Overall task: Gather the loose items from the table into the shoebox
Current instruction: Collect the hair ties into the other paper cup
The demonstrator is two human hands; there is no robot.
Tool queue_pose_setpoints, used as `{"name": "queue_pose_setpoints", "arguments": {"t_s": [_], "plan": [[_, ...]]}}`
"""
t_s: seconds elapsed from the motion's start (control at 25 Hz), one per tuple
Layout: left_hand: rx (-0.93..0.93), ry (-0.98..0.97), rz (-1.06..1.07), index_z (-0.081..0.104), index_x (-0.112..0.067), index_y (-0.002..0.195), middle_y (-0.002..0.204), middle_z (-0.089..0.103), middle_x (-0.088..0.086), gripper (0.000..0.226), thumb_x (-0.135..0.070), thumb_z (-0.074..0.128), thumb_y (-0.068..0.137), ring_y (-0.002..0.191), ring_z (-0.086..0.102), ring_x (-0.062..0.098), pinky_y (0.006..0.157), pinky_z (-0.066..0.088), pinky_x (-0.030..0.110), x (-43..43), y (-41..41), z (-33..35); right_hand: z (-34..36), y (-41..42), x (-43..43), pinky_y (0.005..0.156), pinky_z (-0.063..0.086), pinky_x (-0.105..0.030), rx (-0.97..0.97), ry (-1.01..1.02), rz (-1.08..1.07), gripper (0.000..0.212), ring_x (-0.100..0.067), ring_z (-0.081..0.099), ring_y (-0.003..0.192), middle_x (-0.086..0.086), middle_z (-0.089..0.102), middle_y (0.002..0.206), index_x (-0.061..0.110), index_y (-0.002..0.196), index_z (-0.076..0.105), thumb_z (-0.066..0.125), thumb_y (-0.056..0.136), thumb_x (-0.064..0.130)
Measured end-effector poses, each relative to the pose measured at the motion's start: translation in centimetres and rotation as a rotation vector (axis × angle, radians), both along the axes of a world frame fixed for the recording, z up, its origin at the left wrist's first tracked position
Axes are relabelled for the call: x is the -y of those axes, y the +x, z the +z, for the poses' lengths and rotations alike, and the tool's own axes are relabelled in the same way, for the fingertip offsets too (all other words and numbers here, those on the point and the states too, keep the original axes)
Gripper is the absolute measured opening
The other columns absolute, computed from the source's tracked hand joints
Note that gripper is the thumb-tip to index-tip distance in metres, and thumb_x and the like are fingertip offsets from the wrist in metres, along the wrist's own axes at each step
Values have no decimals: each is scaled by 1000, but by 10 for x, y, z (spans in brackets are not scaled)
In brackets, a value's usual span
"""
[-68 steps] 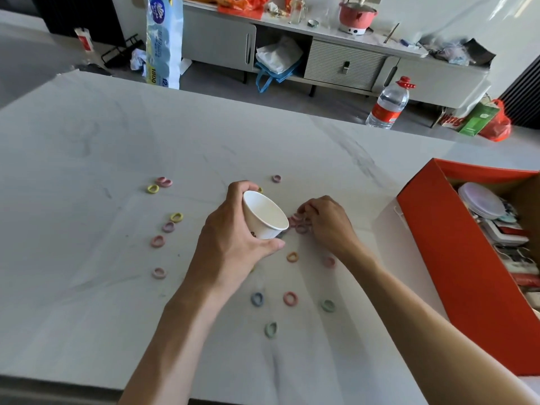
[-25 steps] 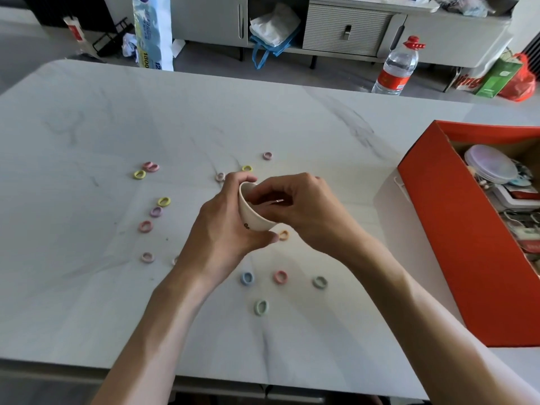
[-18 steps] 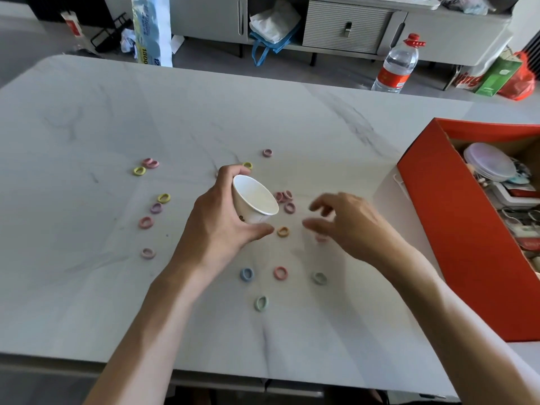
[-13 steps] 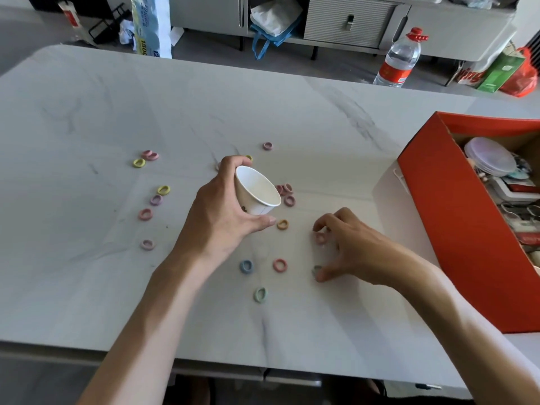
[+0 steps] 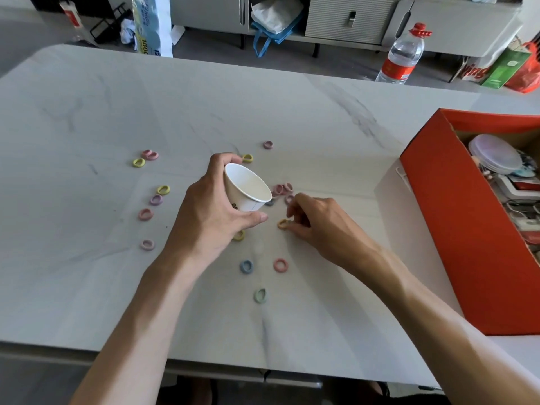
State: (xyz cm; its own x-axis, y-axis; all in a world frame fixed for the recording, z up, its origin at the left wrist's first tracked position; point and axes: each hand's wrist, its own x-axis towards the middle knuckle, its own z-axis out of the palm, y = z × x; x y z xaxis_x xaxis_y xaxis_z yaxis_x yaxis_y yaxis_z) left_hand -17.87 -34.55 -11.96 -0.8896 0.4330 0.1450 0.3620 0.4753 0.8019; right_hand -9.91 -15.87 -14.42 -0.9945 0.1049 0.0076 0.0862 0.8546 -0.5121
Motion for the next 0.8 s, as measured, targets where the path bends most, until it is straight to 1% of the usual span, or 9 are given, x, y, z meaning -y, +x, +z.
{"name": "queue_pose_setpoints", "arguments": {"t_s": [0.08, 0.2, 0.28, 0.4, 0.48, 0.56, 0.64, 0.72, 0.8], "plan": [[-4, 0, 8, 48, -31, 117, 101, 63, -9, 75, -25, 93, 58, 84, 56, 8, 65, 41, 5, 1, -1, -1, -2, -6, 5, 61, 32, -23, 1, -3, 35, 16, -16, 48, 68, 0, 58, 80, 11, 102, 62, 64, 87, 13], [-3, -1, 9, 48, -30, 119, 100, 63, -11, 76, -26, 93, 57, 86, 57, 9, 68, 41, 7, 3, -2, -2, -6, -14, 11, 66, 38, -29, 67, 114, 50, 8, -25, 56, 80, -7, 62, 89, 9, 91, 64, 58, 86, 11], [-2, -2, -3, 48, -30, 119, 100, 63, -14, 77, -26, 93, 57, 86, 58, 8, 68, 40, 6, 4, -2, -3, -3, -15, 11, 66, 37, -28, 40, 103, 14, 6, -24, 56, 80, -4, 59, 86, 9, 87, 62, 58, 88, 12], [15, -7, -9, 47, -34, 119, 100, 62, -18, 79, -26, 92, 56, 87, 58, 0, 68, 42, 9, 5, 1, -2, 18, -21, 15, 58, 35, -16, -163, -220, -128, 6, -10, 52, 65, 7, 60, 71, 13, 83, 64, 67, 86, 17], [37, -8, -27, 45, -37, 120, 98, 63, -20, 80, -25, 92, 56, 86, 60, -2, 70, 49, 19, 4, 3, -2, 36, -24, 26, 56, 37, -11, -258, -389, -109, 8, -4, 50, 58, 12, 58, 63, 20, 80, 63, 70, 84, 18], [59, 0, -51, 45, -38, 120, 97, 66, -18, 80, -23, 91, 57, 87, 64, 2, 72, 55, 28, 1, 5, -2, 46, -25, 39, 58, 38, -10, -263, -422, -22, 9, -1, 52, 60, 15, 57, 64, 22, 79, 64, 70, 82, 15], [58, 4, -64, 45, -39, 120, 99, 68, -21, 80, -22, 90, 57, 91, 65, -1, 74, 53, 22, -1, 7, -2, 48, -25, 45, 63, 41, -9, -213, -429, 54, 13, 1, 55, 65, 14, 61, 71, 20, 86, 70, 69, 81, 7], [48, -5, -60, 45, -39, 120, 99, 66, -23, 80, -22, 91, 57, 90, 63, -3, 72, 51, 18, 0, 7, -2, 44, -27, 39, 65, 42, -9, -187, -485, 23, 22, 2, 58, 67, 14, 64, 74, 20, 93, 74, 69, 80, 4], [33, -13, -22, 45, -37, 120, 99, 64, -18, 79, -24, 92, 57, 88, 62, 3, 70, 48, 17, 4, 4, -2, 38, -32, 24, 63, 42, -9, -223, -524, -92, 21, 1, 59, 66, 11, 68, 76, 21, 96, 75, 68, 82, 5]]}}
